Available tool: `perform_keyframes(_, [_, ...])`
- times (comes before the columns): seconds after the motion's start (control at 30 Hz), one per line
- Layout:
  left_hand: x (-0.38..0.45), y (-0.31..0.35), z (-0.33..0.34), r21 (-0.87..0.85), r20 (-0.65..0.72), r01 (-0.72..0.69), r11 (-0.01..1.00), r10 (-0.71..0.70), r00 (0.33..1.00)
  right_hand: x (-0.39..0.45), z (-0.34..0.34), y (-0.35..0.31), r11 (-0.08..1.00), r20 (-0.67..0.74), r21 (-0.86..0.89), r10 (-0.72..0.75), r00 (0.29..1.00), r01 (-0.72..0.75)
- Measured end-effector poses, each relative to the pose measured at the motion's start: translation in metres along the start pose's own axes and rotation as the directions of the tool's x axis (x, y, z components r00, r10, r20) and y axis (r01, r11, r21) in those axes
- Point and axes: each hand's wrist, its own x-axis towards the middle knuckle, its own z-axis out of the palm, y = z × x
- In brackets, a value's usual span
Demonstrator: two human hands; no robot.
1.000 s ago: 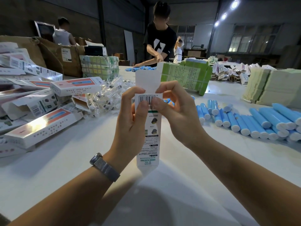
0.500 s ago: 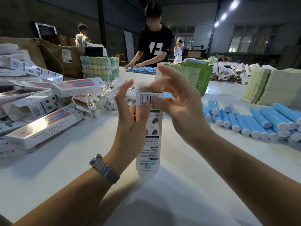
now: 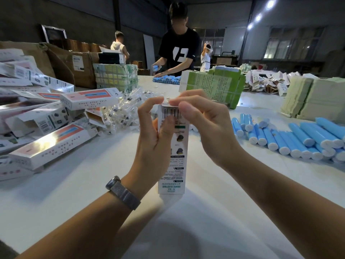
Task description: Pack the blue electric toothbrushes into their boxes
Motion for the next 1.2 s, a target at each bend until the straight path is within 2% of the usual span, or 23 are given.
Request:
perform_keyframes(0.07, [-0.001, -0.001, -0.001, 0.037, 0.021, -0.015, 0.999, 0.014, 1.0, 0.002, -0.003, 0.0, 0.999, -0.013, 0.023, 0.023, 1.0, -0.023])
perform_keyframes(0.23, [0.0, 0.001, 0.001, 0.118, 0.025, -0.054, 0.992, 0.051, 0.998, 0.002, -0.002, 0.0, 0.995, 0.005, -0.097, 0.006, 1.0, -0.006])
perform_keyframes(0.37, [-0.003, 0.001, 0.0, 0.06, 0.017, -0.006, 0.998, 0.005, 1.0, 0.003, -0.001, -0.003, 0.982, 0.021, -0.171, -0.072, 0.997, 0.075])
perform_keyframes(0.47, [-0.003, 0.004, 0.0, 0.036, 0.013, 0.011, 0.999, -0.011, 1.0, 0.005, -0.003, -0.007, 0.984, 0.026, -0.157, -0.076, 0.997, 0.079])
perform_keyframes(0.6, [-0.002, 0.006, 0.002, 0.05, 0.036, 0.012, 0.999, -0.014, 0.999, 0.008, -0.006, -0.013, 0.999, 0.068, -0.035, 0.036, 0.997, -0.034])
perform_keyframes(0.83, [-0.001, 0.004, 0.002, 0.085, 0.028, 0.019, 0.996, -0.021, 0.999, 0.01, -0.008, -0.014, 0.956, 0.097, -0.278, -0.07, 0.993, 0.094])
perform_keyframes(1.07, [0.0, 0.003, 0.002, 0.134, 0.062, -0.033, 0.99, 0.025, 0.998, 0.012, -0.005, -0.022, 0.948, 0.011, -0.313, -0.062, 0.998, 0.062])
perform_keyframes(1.2, [-0.002, 0.007, 0.002, 0.137, 0.079, -0.039, 0.99, 0.028, 0.997, 0.015, -0.006, -0.027, 0.948, 0.012, -0.311, -0.073, 0.997, 0.073])
